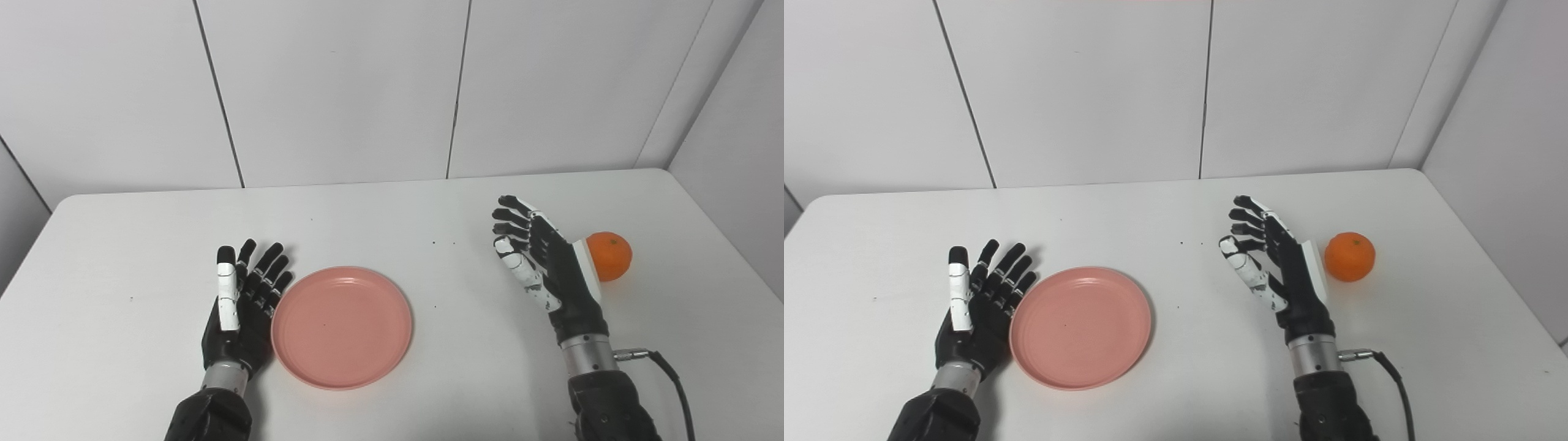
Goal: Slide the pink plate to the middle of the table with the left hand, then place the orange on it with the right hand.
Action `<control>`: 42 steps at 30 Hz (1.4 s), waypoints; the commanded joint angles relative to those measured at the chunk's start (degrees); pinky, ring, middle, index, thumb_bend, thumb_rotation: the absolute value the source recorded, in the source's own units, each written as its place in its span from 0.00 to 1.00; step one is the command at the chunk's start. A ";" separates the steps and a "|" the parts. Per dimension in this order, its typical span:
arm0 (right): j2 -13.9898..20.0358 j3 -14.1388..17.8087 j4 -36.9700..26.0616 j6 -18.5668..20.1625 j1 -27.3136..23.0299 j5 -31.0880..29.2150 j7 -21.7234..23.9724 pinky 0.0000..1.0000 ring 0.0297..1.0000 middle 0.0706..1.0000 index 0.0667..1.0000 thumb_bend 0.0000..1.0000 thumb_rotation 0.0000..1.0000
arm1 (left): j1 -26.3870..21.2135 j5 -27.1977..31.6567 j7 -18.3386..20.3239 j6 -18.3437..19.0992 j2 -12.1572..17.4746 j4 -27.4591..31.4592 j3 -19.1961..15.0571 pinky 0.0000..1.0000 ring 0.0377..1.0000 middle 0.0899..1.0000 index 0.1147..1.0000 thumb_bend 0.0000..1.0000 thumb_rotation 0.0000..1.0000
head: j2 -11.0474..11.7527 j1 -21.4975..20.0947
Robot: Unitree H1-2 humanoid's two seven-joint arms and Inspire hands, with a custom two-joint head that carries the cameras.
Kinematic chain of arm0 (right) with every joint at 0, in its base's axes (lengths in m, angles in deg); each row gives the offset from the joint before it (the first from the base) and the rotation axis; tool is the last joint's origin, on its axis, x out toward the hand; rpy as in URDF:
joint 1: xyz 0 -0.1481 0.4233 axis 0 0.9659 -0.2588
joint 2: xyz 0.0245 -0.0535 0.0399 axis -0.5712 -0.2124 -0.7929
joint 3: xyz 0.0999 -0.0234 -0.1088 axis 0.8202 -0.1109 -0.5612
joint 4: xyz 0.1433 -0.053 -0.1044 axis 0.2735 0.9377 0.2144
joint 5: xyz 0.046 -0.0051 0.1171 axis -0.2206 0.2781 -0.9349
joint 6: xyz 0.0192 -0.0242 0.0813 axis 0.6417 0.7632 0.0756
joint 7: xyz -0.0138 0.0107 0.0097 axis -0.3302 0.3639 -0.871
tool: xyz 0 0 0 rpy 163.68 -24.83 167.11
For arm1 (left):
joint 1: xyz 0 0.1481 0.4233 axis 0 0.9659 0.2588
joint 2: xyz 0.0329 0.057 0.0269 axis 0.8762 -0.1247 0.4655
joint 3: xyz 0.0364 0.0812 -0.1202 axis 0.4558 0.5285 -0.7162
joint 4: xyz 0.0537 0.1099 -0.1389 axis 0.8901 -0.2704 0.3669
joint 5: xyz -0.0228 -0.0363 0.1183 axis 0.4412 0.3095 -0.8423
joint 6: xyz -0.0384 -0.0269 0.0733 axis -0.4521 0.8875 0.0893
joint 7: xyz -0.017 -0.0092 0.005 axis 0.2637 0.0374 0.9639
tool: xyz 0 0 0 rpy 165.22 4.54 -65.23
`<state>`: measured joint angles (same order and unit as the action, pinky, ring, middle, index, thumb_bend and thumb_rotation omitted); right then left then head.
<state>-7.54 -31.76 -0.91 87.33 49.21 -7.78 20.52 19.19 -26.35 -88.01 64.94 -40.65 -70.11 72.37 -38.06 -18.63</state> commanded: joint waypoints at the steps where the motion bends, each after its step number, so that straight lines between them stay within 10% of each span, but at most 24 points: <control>1: 1.82 0.55 -2.14 0.05 -3.01 3.10 -0.36 0.60 0.68 0.73 0.78 0.78 0.86 | -0.65 -0.08 -0.43 0.94 0.05 -0.50 -0.19 0.92 0.90 0.83 0.96 0.85 0.77 | 0.07 0.02; 18: 14.06 1.42 4.10 3.34 -11.66 26.19 -1.38 0.61 0.70 0.75 0.74 0.82 0.92 | -0.15 -0.15 0.12 1.30 0.56 0.07 0.33 0.92 0.89 0.83 0.98 0.84 0.80 | -0.08 0.17; 24: 18.43 0.25 9.26 2.80 -13.40 34.24 -3.23 0.80 0.79 0.76 0.73 0.82 0.92 | -0.01 0.25 -0.11 1.83 0.64 0.59 0.11 0.91 0.89 0.82 0.97 0.84 0.79 | -0.15 0.05; 42: 23.86 -2.58 22.70 4.01 -14.95 39.72 -4.42 0.77 0.75 0.75 0.70 0.83 0.89 | -0.35 0.42 -0.09 2.21 1.26 0.74 0.38 0.89 0.87 0.80 0.97 0.86 0.78 | -0.18 0.14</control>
<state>14.46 -34.69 21.99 90.59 36.23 31.52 17.67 19.15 -26.02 -87.77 65.32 -39.34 -69.80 72.66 -38.32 -18.54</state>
